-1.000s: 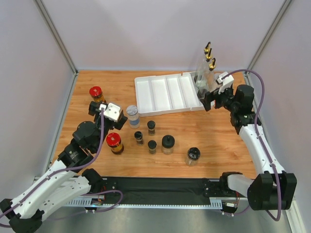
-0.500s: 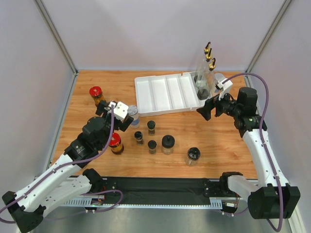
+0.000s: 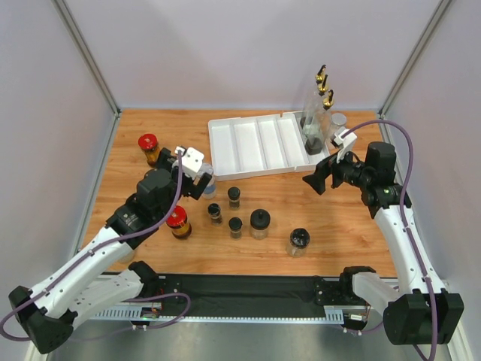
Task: Organize the condiment bottles
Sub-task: Pick up the bottle from the center of the board.
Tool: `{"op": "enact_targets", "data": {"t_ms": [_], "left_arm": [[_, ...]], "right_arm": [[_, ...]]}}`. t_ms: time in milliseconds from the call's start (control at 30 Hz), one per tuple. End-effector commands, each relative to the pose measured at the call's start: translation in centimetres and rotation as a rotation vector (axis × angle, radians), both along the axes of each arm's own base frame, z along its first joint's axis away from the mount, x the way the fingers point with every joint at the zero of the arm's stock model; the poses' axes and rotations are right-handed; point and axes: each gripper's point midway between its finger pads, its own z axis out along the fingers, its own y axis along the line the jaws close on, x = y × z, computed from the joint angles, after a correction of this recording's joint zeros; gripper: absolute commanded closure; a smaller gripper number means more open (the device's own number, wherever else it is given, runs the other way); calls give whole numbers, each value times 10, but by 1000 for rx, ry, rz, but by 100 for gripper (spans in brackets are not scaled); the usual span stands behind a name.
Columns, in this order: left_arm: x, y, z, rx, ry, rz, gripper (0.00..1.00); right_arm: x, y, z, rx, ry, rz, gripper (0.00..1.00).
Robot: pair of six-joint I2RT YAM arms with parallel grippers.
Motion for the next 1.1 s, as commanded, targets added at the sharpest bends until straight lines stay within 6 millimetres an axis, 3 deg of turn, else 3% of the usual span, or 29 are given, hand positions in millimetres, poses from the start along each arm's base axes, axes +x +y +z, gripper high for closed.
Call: {"op": "enact_targets", "data": {"t_ms": [0, 233, 367, 600, 633, 667, 700, 733, 767, 800, 833, 867, 900, 933, 1067], "left_arm": [[7, 1, 17, -95, 21, 22, 0], [37, 42, 7, -365, 158, 156, 0], [57, 66, -9, -507, 239, 266, 0], [102, 117, -33, -700, 344, 589, 0], [107, 123, -38, -703, 360, 641, 0], [113, 134, -64, -671, 428, 738, 0], [124, 138, -53, -683, 418, 754, 0], [128, 144, -78, -656, 498, 819, 0], [141, 147, -66, -663, 485, 823, 0], [146, 149, -73, -651, 510, 839, 0], [149, 152, -96, -619, 583, 879, 0], [159, 151, -87, -624, 573, 881, 0], [163, 152, -92, -617, 593, 894, 0], [165, 165, -107, -607, 627, 942, 0], [176, 176, -116, -602, 654, 1013, 1]], "right_arm": [[-1, 1, 6, -5, -23, 18, 0], [-2, -3, 8, -23, -39, 5, 0], [-1, -3, 7, -24, -35, 8, 0], [-3, -2, 9, -25, -41, 13, 0], [-3, -2, 9, -25, -41, 11, 0], [-4, -2, 10, -26, -42, 13, 0], [-4, -2, 10, -25, -44, 15, 0], [-4, -2, 11, -26, -46, 14, 0], [-5, -2, 11, -26, -46, 15, 0], [-5, -2, 11, -27, -49, 16, 0], [-5, -2, 11, -27, -49, 14, 0], [-5, -2, 11, -27, -49, 16, 0], [-5, -2, 12, -27, -51, 14, 0], [-6, -2, 12, -27, -53, 17, 0], [-6, -2, 12, -29, -54, 17, 0]]}}
